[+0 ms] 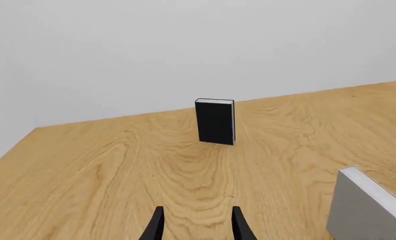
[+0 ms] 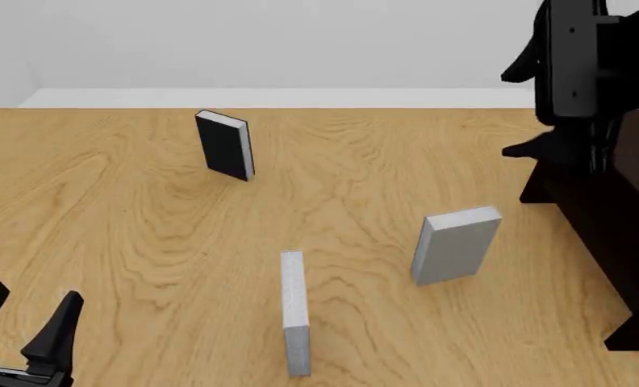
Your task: Pick up the book on the right and place it on the cabinet shelf.
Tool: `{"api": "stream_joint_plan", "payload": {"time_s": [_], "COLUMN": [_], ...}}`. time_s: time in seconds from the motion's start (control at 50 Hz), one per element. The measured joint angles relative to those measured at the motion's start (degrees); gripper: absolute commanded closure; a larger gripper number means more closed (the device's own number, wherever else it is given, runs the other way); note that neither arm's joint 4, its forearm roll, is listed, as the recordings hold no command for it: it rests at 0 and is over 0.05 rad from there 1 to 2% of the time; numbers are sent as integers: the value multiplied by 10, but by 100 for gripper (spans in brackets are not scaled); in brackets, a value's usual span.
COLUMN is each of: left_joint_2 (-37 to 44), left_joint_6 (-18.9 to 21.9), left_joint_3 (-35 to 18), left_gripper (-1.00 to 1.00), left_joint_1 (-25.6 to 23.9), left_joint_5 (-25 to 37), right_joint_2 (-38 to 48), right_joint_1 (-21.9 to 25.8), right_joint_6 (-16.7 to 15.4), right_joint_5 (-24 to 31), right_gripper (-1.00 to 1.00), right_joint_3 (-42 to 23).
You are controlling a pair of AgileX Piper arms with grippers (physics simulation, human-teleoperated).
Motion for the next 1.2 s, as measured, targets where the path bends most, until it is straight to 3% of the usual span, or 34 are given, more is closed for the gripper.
{"api": "stream_joint_plan", "payload": {"time_s": [0.68,1.2], "left_joint_2": [-1,-1], "left_joint_6": [12,13], "left_joint_3": [0,0], "left_gripper": [-100,-100], "left_joint_1": [-7,-16], "left_joint_5": [3,8], "right_joint_2": [88,133], "right_joint_1": [-5,11], "right_joint_6": [0,21], "right_joint_5": [35,37], "right_gripper": [-100,-100], "right_joint_3": [2,29]}}
